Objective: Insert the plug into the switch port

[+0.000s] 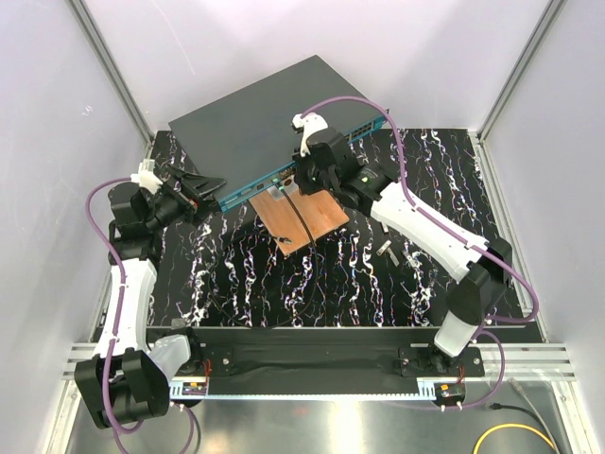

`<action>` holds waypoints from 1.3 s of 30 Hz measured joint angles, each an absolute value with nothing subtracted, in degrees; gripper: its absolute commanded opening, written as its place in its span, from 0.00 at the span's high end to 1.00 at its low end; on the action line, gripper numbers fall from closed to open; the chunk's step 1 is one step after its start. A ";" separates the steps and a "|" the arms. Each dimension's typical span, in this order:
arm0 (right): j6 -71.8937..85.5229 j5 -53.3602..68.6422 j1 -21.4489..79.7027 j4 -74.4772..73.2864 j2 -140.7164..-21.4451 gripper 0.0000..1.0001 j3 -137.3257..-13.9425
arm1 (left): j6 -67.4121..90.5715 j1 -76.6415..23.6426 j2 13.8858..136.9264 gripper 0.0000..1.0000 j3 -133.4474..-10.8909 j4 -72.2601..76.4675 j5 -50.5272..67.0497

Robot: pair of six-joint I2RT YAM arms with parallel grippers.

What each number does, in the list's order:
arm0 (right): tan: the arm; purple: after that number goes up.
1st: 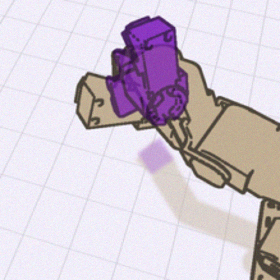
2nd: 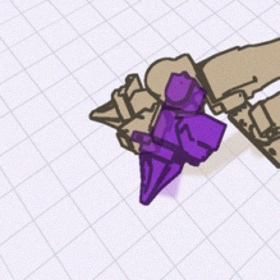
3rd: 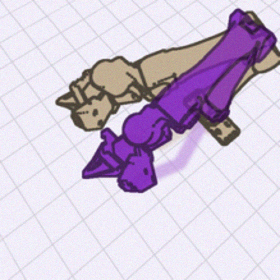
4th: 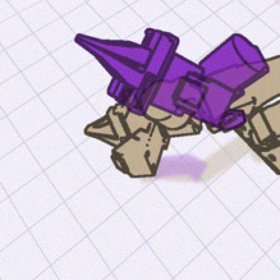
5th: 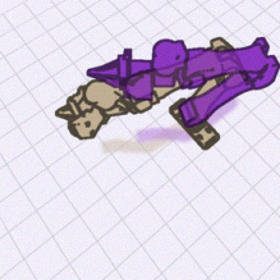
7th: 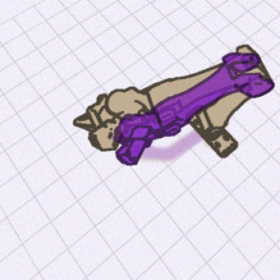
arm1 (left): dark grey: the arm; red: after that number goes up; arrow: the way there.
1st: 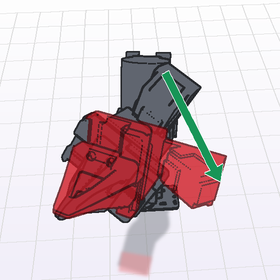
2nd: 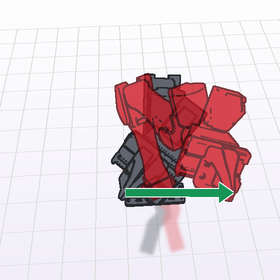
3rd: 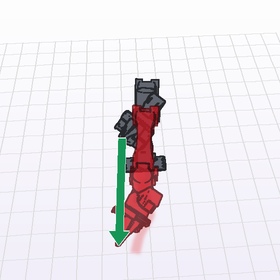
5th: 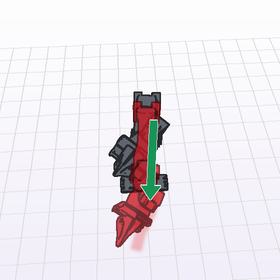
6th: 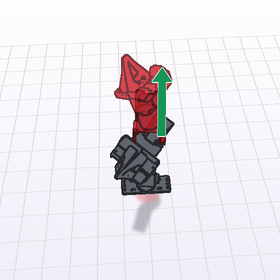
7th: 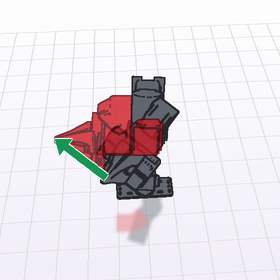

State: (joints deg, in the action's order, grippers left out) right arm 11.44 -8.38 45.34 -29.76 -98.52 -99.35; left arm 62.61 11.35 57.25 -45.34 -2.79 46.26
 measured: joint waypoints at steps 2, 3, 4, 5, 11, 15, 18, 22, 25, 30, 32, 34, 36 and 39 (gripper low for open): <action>11.68 -8.75 45.43 -28.14 -98.15 1.00 -98.19 | 62.63 11.35 57.25 0.02 -45.32 -2.74 46.22; 11.70 -8.95 45.50 -27.62 -97.97 1.00 -97.73 | 62.63 11.35 57.25 0.02 -45.32 -2.63 46.22; 11.62 -9.13 45.54 -26.85 -97.78 1.00 -97.14 | 62.63 11.31 57.25 0.02 -45.32 -2.52 46.22; 11.51 -9.28 45.60 -25.87 -97.49 1.00 -96.36 | 62.63 11.27 57.25 0.02 -45.25 -2.35 46.22; 8.99 -10.04 45.95 -22.06 -96.86 1.00 -93.62 | 62.67 11.27 57.25 0.02 -44.88 -1.58 46.24; 7.81 -9.87 45.95 -21.39 -96.18 0.94 -92.49 | 62.61 11.20 57.25 0.01 -44.91 -1.61 46.26; 6.87 -9.41 45.76 -18.85 -94.61 0.83 -89.58 | 62.59 11.20 57.25 0.01 -44.91 -1.61 46.26; 4.58 -8.05 43.57 -17.32 -88.77 0.56 -82.52 | 61.95 11.40 57.23 0.01 -44.91 -1.63 46.26; 3.27 -6.52 41.15 -19.16 -83.31 0.31 -78.35 | 61.87 12.29 57.23 0.01 -44.97 -1.65 46.28; 0.73 -3.25 35.20 -23.83 -74.52 0.00 -73.49 | 61.71 15.66 56.99 0.01 -45.39 -1.85 46.74; -0.64 -1.61 32.05 -26.35 -72.71 0.00 -72.29 | 61.67 18.04 56.58 0.01 -45.67 -1.96 47.27; -1.76 1.23 28.10 -29.71 -71.94 0.00 -70.98 | 61.49 20.47 56.12 0.01 -46.11 -2.00 47.90; -2.81 3.73 24.34 -32.86 -72.23 0.00 -69.49 | 61.28 22.83 55.83 0.01 -46.92 -2.11 48.58; -5.02 6.66 18.96 -38.24 -74.65 0.00 -67.83 | 60.64 26.00 55.75 0.01 -48.77 -2.55 49.41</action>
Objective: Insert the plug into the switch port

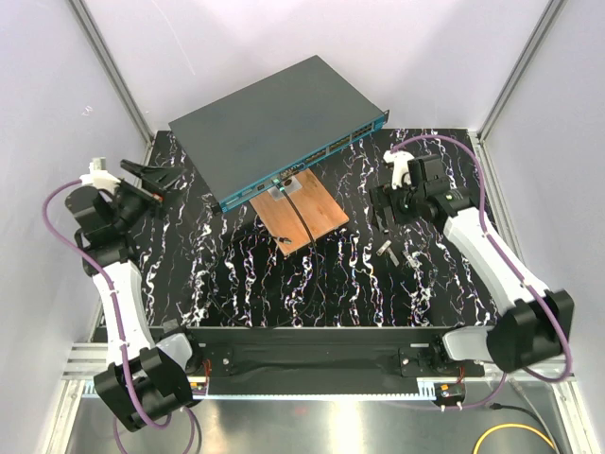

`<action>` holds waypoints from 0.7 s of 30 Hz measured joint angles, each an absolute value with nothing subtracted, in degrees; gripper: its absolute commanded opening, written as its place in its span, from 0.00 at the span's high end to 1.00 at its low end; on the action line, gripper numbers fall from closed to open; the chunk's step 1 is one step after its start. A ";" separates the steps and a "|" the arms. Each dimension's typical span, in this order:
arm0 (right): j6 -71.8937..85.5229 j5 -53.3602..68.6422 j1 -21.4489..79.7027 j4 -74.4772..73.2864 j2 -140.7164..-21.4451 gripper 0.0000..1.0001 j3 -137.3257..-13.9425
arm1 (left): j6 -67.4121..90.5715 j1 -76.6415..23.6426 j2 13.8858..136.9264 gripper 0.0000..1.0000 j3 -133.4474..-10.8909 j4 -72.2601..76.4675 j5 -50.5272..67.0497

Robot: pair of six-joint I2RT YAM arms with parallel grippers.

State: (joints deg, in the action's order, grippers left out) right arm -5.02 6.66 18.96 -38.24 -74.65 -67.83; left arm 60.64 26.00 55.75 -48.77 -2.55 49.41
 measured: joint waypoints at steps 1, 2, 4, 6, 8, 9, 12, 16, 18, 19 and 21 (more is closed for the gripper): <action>-5.82 7.42 17.58 -40.01 -76.05 0.00 -67.79 | 60.18 26.94 55.57 0.01 -49.36 -2.94 49.52; -6.39 7.81 16.69 -40.93 -77.14 0.00 -67.79 | 59.72 27.66 55.42 0.01 -49.98 -3.29 49.60; -7.88 8.32 15.07 -42.96 -79.88 0.00 -67.79 | 58.46 28.75 55.11 0.01 -51.20 -4.01 49.67; -8.93 8.29 14.46 -44.27 -82.39 0.07 -67.94 | 56.75 29.23 55.07 0.01 -53.30 -5.76 49.65; -9.56 8.27 14.33 -45.63 -85.71 0.17 -68.73 | 55.35 29.30 55.02 0.01 -55.07 -6.96 49.65; -9.76 8.29 14.24 -46.41 -87.94 0.18 -69.38 | 54.74 29.30 54.87 0.01 -55.83 -7.42 49.63; -9.61 8.23 14.20 -47.51 -94.00 0.26 -71.59 | 53.45 29.28 54.15 0.01 -56.86 -7.99 49.58; -9.21 8.01 14.17 -49.52 -101.97 0.32 -76.29 | 52.51 29.30 53.84 0.01 -56.99 -8.88 49.58; -9.04 7.40 14.17 -50.17 -105.14 0.34 -79.02 | 52.12 29.30 53.84 0.01 -56.99 -9.93 49.58; -8.88 6.92 14.17 -50.78 -106.80 0.34 -80.79 | 51.92 29.30 53.84 0.01 -56.99 -10.31 49.58; -8.73 6.15 14.13 -51.24 -109.75 0.36 -83.79 | 51.57 29.30 53.84 0.01 -56.99 -10.87 49.58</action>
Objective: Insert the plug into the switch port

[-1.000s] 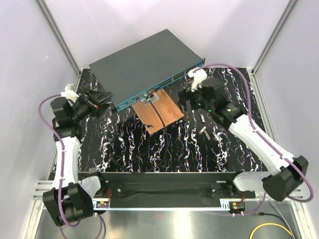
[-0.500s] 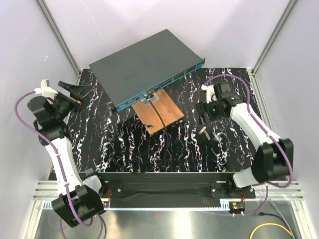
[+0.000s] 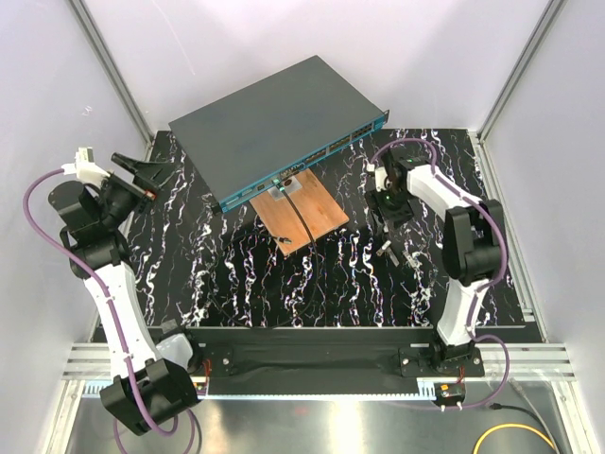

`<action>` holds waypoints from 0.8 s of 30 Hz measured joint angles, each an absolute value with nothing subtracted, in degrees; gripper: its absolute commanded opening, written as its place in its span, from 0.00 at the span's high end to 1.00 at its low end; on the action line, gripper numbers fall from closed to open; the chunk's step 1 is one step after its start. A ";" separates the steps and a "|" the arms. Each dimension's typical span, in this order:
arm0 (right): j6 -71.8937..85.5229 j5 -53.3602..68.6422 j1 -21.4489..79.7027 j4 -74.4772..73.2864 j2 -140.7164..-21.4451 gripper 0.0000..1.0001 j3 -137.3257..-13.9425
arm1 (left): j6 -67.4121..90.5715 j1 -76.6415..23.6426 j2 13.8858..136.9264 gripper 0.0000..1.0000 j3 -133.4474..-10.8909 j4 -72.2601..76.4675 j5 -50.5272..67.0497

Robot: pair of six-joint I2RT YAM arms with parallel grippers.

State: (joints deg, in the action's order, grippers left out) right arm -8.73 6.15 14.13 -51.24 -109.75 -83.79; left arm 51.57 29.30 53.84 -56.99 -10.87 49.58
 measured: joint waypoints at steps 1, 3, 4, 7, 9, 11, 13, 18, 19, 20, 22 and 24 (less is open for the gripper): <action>-8.64 5.61 14.13 -51.72 -111.15 0.39 -85.30 | 51.37 29.32 53.84 0.01 -56.99 -11.03 49.58; -8.25 4.95 14.13 -52.25 -113.47 0.41 -87.42 | 50.87 29.32 53.84 0.01 -56.99 -11.18 49.63; -8.14 4.49 14.13 -52.49 -114.61 0.41 -88.47 | 50.70 29.34 53.82 0.01 -56.97 -11.16 49.63; -7.68 3.14 14.09 -53.32 -117.71 0.43 -91.11 | 50.09 29.34 53.58 0.01 -56.73 -11.27 49.67; -7.53 2.37 14.06 -53.58 -119.74 0.48 -92.92 | 49.63 29.34 53.30 0.01 -56.49 -11.68 49.67; -7.31 1.67 14.06 -53.93 -121.69 0.50 -94.89 | 49.01 29.34 52.99 0.01 -56.36 -12.40 49.69; -7.25 0.86 14.04 -54.26 -123.26 0.50 -96.62 | 48.40 29.34 52.80 0.01 -56.18 -12.80 49.76; -6.81 0.47 13.96 -55.13 -126.89 0.50 -100.95 | 47.81 29.34 52.75 0.01 -55.77 -13.52 49.91; -6.68 0.49 13.93 -55.46 -127.63 0.50 -101.82 | 47.77 29.34 52.77 0.01 -55.72 -13.67 49.93; -6.61 0.49 13.93 -55.48 -128.27 0.51 -102.43 | 47.64 29.34 52.77 0.01 -55.72 -13.76 49.95; -6.33 0.49 13.91 -56.07 -129.51 0.53 -103.77 | 47.33 29.34 52.77 0.01 -55.72 -13.89 50.13; -6.28 0.49 13.91 -56.88 -130.13 0.63 -104.75 | 46.89 29.34 52.86 0.01 -55.72 -14.11 50.33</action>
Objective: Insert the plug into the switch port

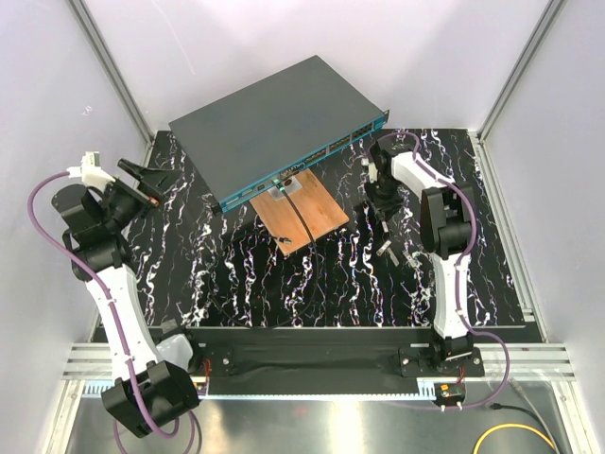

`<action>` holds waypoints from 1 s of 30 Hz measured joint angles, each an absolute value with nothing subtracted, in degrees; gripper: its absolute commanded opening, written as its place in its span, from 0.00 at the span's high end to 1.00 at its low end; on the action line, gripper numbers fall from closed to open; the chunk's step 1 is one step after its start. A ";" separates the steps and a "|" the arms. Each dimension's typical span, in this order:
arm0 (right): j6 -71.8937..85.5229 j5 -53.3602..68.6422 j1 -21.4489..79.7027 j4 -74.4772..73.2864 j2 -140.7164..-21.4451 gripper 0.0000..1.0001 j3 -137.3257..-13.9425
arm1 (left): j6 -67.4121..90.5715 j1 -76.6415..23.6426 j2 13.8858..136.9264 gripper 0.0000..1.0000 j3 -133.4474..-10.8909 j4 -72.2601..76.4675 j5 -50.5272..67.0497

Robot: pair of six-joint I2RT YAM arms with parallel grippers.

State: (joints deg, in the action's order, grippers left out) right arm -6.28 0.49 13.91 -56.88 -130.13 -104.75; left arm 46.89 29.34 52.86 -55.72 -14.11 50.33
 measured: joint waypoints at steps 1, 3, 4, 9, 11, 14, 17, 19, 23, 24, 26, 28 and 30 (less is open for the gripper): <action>-6.02 0.58 13.89 -57.28 -130.37 0.67 -105.16 | 46.74 29.34 52.97 0.01 -55.72 -14.17 50.39; -5.89 0.99 13.87 -57.80 -130.61 0.88 -105.54 | 46.52 29.34 53.08 0.01 -55.72 -14.37 50.41; -5.69 1.19 13.85 -58.04 -130.63 0.96 -105.56 | 46.50 29.34 53.08 0.01 -55.72 -14.48 50.48; -4.82 3.62 12.49 -57.71 -129.40 1.00 -103.88 | 46.33 29.34 53.10 0.01 -55.88 -14.46 50.83; -4.69 5.06 11.35 -56.29 -126.06 1.00 -99.24 | 46.11 29.34 53.39 0.01 -56.77 -14.59 51.09; -4.69 7.55 9.08 -54.85 -117.36 1.00 -91.26 | 45.58 29.41 55.18 0.01 -61.34 -14.06 51.62; -4.62 10.52 7.11 -52.73 -105.58 1.00 -87.02 | 45.95 29.56 56.77 0.01 -66.59 -10.61 52.47; -4.19 12.97 6.66 -50.19 -96.82 1.00 -87.20 | 46.59 29.56 56.82 0.01 -68.58 -7.60 52.99; -1.54 18.24 6.90 -48.47 -88.60 1.00 -93.95 | 46.33 27.90 56.60 0.01 -71.66 -3.18 53.67; -0.38 19.66 6.98 -47.99 -87.94 1.00 -96.33 | 45.23 26.57 56.60 0.01 -72.51 -3.33 53.60; 2.52 22.87 7.03 -45.84 -87.15 1.00 -100.25 | 42.00 22.59 56.60 0.01 -74.67 -4.99 53.23; 5.96 26.24 7.07 -43.62 -86.72 1.00 -102.69 | 37.17 16.62 56.62 0.01 -77.01 -7.33 51.70; 9.63 29.36 7.18 -40.95 -86.13 1.00 -103.35 | 32.10 10.22 56.82 0.01 -79.48 -10.04 49.39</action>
